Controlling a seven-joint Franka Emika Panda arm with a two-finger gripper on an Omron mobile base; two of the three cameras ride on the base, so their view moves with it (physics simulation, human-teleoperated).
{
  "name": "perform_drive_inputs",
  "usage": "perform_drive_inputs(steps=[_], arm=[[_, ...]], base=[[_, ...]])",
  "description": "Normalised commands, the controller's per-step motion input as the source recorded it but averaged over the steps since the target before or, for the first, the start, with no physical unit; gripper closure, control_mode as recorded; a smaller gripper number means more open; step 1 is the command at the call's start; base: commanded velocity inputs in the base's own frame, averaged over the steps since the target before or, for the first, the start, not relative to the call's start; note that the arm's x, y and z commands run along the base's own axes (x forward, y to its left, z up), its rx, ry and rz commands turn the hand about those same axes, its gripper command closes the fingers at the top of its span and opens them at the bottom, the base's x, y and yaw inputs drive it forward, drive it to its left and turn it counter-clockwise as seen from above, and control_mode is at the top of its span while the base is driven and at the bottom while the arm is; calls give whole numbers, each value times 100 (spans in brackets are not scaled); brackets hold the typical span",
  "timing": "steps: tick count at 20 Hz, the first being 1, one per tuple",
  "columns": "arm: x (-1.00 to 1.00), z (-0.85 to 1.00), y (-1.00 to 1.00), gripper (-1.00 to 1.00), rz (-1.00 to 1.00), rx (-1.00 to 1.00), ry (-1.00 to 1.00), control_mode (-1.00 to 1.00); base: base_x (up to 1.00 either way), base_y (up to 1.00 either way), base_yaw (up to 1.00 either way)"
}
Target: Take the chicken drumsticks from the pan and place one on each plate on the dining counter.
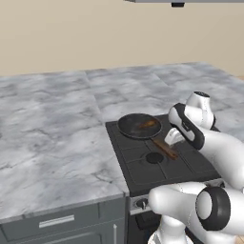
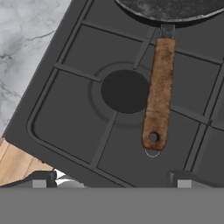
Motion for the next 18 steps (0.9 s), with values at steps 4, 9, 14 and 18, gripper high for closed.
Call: perform_drive_inputs(steps=[4,9,14,18], arm=[[0,0,0,-100,0,0,0,100],[0,0,0,-100,0,0,0,100],[0,0,0,-100,0,0,0,100],[0,0,0,-100,0,0,0,100]], base=[[57,-5,11],[4,0,0],[0,0,0],[0,0,0]])
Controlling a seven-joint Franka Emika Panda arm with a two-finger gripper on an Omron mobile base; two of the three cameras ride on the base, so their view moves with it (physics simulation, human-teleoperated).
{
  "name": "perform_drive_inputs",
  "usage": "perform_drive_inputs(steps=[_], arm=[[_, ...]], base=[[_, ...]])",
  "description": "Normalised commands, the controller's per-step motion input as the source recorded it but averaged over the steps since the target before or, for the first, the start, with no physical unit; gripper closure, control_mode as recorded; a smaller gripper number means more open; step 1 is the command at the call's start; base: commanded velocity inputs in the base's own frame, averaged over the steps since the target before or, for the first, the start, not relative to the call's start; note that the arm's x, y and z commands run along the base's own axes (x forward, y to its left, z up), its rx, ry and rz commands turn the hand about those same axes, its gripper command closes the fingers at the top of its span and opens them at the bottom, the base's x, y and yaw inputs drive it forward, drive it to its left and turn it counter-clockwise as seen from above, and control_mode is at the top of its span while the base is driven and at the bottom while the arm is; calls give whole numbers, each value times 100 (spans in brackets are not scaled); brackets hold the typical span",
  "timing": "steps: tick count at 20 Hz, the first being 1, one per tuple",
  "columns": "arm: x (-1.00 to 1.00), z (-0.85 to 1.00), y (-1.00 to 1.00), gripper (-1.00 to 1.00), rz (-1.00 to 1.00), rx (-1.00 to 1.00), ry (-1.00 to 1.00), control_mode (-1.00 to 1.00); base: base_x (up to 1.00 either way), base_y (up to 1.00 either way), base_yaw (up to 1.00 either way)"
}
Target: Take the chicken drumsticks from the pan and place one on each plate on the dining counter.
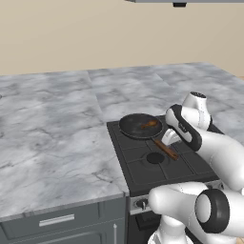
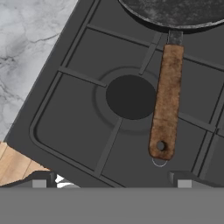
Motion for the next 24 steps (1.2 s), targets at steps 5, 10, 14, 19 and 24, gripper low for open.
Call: perform_drive_inputs(steps=[5,10,14,19,24], arm=[[0,0,0,-100,0,0,0,-100],[0,0,0,-100,0,0,0,-100],[9,-4,-6,-100,0,1,1,-100],[82,4,-2,-100,0,2,23,-100],[88,19,8,-100,0,0,21,-100]], base=[[0,0,0],[0,0,0],[0,0,0],[0,0,0],[0,0,0]])
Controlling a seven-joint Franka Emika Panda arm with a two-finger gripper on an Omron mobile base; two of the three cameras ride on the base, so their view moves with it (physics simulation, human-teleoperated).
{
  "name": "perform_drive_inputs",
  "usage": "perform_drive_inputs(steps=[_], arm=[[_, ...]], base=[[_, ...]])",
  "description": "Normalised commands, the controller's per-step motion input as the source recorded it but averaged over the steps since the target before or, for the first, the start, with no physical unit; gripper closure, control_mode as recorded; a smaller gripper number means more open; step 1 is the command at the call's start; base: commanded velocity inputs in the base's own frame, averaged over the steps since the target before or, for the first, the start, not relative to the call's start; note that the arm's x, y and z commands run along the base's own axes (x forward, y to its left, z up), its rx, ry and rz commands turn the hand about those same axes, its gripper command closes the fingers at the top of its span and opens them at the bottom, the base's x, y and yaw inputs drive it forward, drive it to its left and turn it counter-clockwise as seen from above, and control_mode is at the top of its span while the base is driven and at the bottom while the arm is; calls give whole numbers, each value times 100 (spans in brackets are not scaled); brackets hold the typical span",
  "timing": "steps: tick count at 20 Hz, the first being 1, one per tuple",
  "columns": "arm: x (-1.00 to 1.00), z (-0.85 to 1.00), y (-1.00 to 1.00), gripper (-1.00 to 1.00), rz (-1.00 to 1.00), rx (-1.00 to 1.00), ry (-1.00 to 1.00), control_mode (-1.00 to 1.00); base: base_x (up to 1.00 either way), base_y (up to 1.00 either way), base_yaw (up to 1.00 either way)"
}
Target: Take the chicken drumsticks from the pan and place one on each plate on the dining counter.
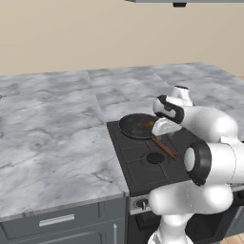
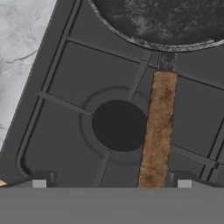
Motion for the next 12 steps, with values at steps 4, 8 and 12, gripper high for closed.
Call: perform_drive_inputs(steps=[4,8,12], arm=[[79,14,3,-100,0,0,15,-100],[68,2,1,-100,0,0,5,-100],[62,-9,2,-100,-10,0,-1,-100]], base=[[0,0,0],[0,0,0],[0,0,0]])
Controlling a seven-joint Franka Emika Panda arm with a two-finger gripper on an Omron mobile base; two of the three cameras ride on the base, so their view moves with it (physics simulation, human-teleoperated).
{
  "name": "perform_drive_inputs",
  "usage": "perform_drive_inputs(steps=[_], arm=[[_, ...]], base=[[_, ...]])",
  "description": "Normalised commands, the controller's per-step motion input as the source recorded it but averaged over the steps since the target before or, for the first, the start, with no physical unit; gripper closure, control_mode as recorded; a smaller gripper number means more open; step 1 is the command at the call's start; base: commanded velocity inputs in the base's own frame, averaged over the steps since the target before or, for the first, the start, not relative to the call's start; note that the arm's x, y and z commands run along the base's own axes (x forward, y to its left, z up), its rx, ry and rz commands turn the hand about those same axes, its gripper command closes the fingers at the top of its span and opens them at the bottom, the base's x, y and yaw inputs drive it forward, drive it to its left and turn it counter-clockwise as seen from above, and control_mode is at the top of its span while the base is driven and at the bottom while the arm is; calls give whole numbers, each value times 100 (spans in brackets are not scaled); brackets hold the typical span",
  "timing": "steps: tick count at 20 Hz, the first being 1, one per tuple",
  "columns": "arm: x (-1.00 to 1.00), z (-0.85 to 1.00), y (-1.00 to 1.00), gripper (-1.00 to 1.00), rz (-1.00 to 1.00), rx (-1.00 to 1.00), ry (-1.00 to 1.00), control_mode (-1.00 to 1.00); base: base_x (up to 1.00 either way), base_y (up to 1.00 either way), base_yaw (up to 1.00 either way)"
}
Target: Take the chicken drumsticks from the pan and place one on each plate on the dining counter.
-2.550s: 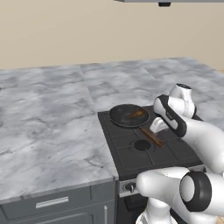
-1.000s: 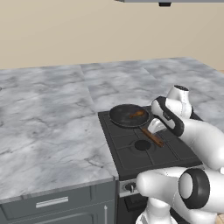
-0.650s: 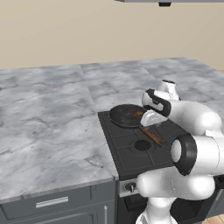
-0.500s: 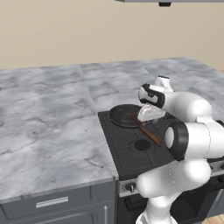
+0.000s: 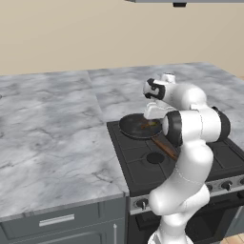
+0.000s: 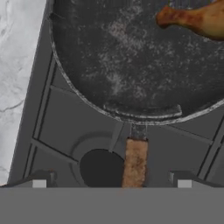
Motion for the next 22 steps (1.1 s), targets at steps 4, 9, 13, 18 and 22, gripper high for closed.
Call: perform_drive_inputs(steps=[4,9,13,18,22], arm=[[50,-29,6,-100,-16,-2,-13,-100],[38,-32,6,-100,-26,0,-15,-100],[49,-29,1,-100,-49,-7,-1,-100],[54,-10,0,-100,-58,-24,24,-100],[54,-9,-2,-100,-51,-17,20,-100]], base=[[0,0,0],[0,0,0],[0,0,0],[0,0,0],[0,0,0]])
